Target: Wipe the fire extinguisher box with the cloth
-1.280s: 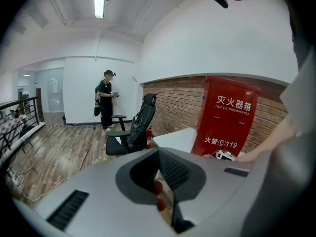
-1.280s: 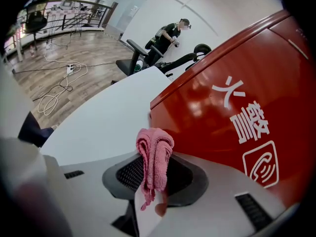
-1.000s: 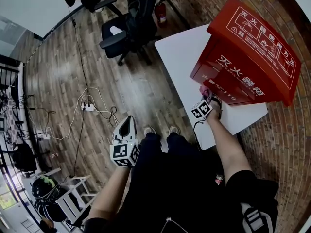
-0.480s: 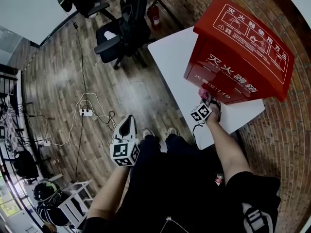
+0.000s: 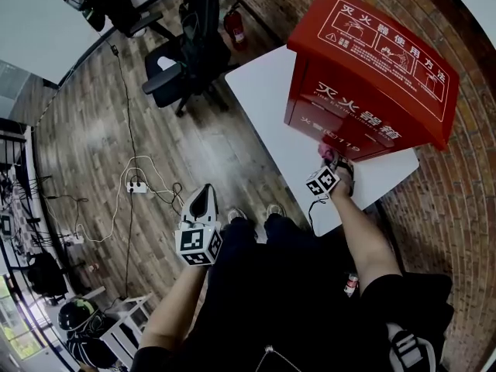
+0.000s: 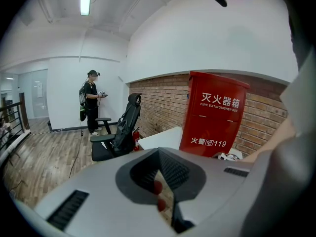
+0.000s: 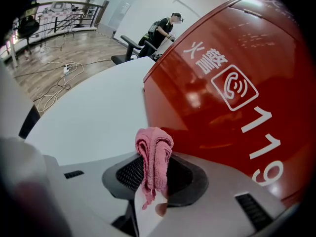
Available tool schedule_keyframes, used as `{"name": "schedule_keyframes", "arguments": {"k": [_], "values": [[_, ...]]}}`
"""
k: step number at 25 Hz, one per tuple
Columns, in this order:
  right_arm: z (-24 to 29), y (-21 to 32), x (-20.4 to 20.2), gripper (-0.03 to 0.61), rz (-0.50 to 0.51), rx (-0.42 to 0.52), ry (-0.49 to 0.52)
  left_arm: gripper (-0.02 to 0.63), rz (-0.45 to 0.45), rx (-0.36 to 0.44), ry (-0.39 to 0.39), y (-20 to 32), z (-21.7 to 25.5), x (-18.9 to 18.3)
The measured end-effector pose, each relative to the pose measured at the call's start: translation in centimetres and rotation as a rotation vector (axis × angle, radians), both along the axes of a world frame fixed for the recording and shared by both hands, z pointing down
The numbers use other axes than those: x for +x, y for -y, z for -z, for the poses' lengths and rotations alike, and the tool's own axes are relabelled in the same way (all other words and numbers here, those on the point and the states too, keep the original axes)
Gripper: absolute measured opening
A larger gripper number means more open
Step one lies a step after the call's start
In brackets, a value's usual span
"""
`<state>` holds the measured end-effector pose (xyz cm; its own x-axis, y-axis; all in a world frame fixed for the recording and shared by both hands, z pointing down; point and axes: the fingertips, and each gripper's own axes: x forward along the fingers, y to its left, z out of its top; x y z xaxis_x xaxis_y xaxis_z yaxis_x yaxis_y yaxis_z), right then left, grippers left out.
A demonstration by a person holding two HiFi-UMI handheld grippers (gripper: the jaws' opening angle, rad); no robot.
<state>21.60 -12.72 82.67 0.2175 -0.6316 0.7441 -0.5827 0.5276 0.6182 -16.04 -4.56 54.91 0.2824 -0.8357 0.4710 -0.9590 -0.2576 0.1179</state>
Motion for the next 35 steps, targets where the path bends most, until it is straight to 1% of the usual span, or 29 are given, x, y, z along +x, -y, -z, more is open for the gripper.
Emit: {"name": "schedule_keyframes", "arguments": {"k": [10, 19, 28, 30, 33, 35], "values": [[-0.3, -1.8, 2.8, 0.117, -0.035, 0.002, 0.000, 0.028, -0.043, 0.003, 0.007, 0.2, 0.1, 2.0], [-0.9, -4.3, 6.3, 0.117, -0.101, -0.017, -0.002, 0.028, -0.087, 0.002, 0.005, 0.1, 0.0, 4.0], [-0.9, -6.1, 9.3, 0.117, -0.152, -0.011, -0.012, 0.028, -0.121, 0.000, 0.003, -0.1, -0.2, 5.6], [-1.0, -6.5, 9.5, 0.117, -0.154, -0.013, 0.008, 0.028, -0.132, -0.001, 0.003, -0.1, -0.2, 6.0], [-1.0, -6.5, 9.2, 0.115, -0.156, -0.012, 0.082, 0.028, -0.155, -0.005, 0.005, 0.1, -0.3, 6.7], [-0.4, -6.6, 9.2, 0.115, -0.182, 0.007, 0.143, 0.028, -0.173, -0.007, 0.004, 0.2, -0.2, 7.4]]}}
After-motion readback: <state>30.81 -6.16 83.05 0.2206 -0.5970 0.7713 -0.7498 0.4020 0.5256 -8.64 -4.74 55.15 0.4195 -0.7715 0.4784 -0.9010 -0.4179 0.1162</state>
